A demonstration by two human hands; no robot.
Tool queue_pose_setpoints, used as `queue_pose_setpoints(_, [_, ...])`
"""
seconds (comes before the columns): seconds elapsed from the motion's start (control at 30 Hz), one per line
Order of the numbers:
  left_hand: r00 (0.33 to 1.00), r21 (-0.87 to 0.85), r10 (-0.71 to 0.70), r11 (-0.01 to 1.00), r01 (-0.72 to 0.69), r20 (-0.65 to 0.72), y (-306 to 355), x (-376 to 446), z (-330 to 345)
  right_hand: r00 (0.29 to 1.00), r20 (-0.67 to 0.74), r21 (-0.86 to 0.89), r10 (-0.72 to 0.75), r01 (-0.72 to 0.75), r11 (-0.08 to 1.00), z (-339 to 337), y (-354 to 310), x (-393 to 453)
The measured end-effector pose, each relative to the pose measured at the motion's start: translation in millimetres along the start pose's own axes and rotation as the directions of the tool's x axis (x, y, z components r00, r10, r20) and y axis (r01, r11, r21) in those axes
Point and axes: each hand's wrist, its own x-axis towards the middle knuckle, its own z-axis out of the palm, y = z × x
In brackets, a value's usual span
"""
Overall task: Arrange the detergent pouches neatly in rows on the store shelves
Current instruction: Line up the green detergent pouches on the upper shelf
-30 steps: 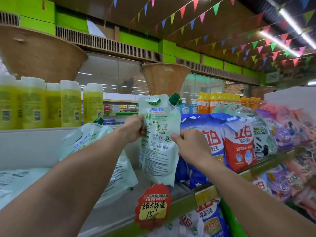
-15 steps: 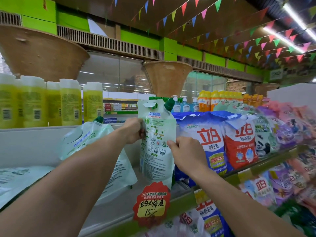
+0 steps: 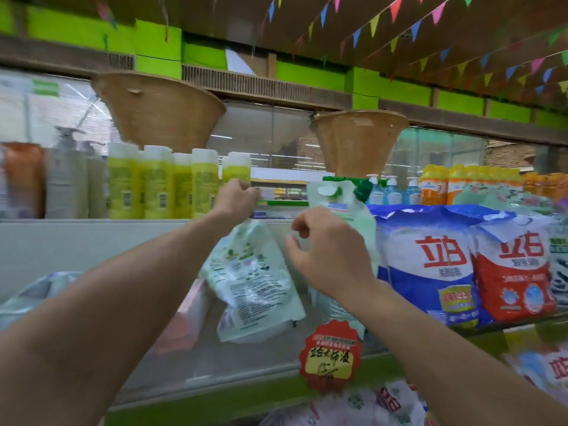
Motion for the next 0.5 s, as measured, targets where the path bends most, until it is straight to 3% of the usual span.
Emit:
queue_pose_setpoints(0.1, [0.992, 0.197, -0.115, 0.972, 0.125, -0.060, -23.9, -0.4, -41.8, 0.966, 0.233, -0.004, 0.112, -0.114, 0.993, 25.6, -8.9, 11.4])
queue_pose_setpoints(0.2, [0.938, 0.311, -0.345, 0.890, 0.334, -0.018, -49.9, -10.3, -69.4, 0.863, 0.424, -0.056, 0.274, -0.277, 0.959, 44.0, -4.4, 28.5])
queue_pose_setpoints(0.33, [0.864, 0.332, -0.475, 0.852, 0.404, 0.169, -72.2, -24.8, -78.7, 0.738, 0.501, -0.116, 0.452, -0.460, 0.880, 65.8, 9.0, 48.3])
queue_pose_setpoints(0.5, [0.807, 0.333, -0.510, 0.848, 0.412, 0.299, -85.6, -27.4, -63.6, 0.658, 0.561, -0.021, 0.503, -0.596, 0.803, 90.3, 12.6, 57.4])
